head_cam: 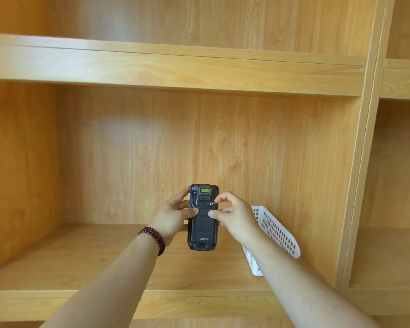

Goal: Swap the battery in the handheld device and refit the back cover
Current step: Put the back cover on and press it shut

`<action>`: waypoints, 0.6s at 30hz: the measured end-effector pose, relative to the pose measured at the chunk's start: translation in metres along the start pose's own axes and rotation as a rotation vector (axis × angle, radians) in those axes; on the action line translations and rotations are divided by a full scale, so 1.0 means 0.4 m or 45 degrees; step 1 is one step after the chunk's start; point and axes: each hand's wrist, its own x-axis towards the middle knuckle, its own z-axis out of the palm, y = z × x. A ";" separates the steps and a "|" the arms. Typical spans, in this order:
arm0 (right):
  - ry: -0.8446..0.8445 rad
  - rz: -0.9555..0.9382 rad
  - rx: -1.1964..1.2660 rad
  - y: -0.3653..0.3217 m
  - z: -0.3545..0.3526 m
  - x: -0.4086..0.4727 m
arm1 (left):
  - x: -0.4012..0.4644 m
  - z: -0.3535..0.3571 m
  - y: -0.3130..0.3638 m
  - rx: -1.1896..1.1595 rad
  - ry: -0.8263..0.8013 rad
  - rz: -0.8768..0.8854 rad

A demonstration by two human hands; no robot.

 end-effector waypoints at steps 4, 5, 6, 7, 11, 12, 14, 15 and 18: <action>-0.004 0.007 -0.026 -0.002 -0.005 0.012 | -0.002 0.004 0.002 -0.016 0.013 0.001; -0.003 0.017 -0.032 -0.002 -0.004 0.014 | -0.002 0.005 0.001 -0.021 0.018 0.003; -0.001 0.026 -0.036 -0.001 -0.004 0.015 | -0.002 0.007 0.001 -0.026 0.026 0.003; 0.000 0.036 -0.037 0.000 -0.003 0.017 | -0.003 0.009 -0.001 -0.032 0.037 0.002; 0.006 0.094 0.013 0.003 -0.002 0.022 | -0.010 0.017 -0.009 -0.058 0.068 -0.003; 0.012 0.108 0.030 0.003 -0.002 0.024 | -0.010 0.019 -0.011 -0.067 0.077 -0.003; 0.013 0.130 0.061 0.002 -0.001 0.027 | -0.010 0.020 -0.013 -0.081 0.095 -0.005; 0.008 0.137 0.077 0.002 0.000 0.028 | -0.009 0.020 -0.012 -0.081 0.099 -0.005; 0.019 0.139 0.109 0.003 0.002 0.029 | -0.011 0.020 -0.011 -0.081 0.097 -0.004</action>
